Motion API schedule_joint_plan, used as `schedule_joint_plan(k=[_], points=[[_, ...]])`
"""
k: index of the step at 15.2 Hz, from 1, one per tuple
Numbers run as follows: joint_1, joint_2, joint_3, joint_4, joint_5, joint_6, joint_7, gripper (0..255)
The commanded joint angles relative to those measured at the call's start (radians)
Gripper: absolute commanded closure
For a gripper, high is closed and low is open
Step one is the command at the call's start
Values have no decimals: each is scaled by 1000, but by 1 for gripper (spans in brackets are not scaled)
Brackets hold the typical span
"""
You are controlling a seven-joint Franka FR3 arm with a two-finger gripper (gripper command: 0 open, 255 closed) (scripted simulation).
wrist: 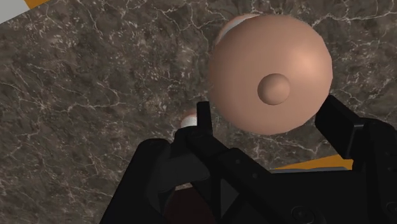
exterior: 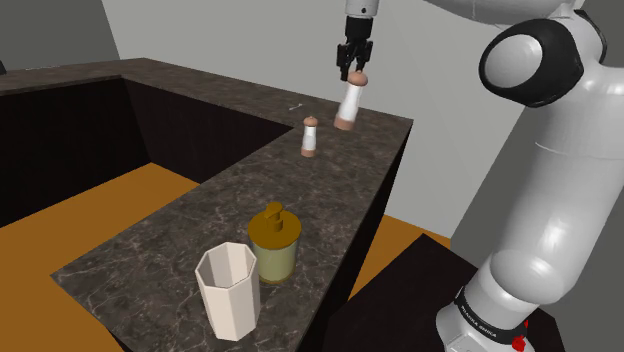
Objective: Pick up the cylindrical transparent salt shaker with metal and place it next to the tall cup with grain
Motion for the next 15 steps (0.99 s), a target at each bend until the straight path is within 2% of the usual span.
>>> schedule_joint_plan(k=[1, 7, 15], points=[[25, -60, 12, -75, -12, 13, 35, 255], [97, -229, 70, -286, -39, 47, 163, 255], [175, -389, 168, -462, -40, 50, 340, 255]])
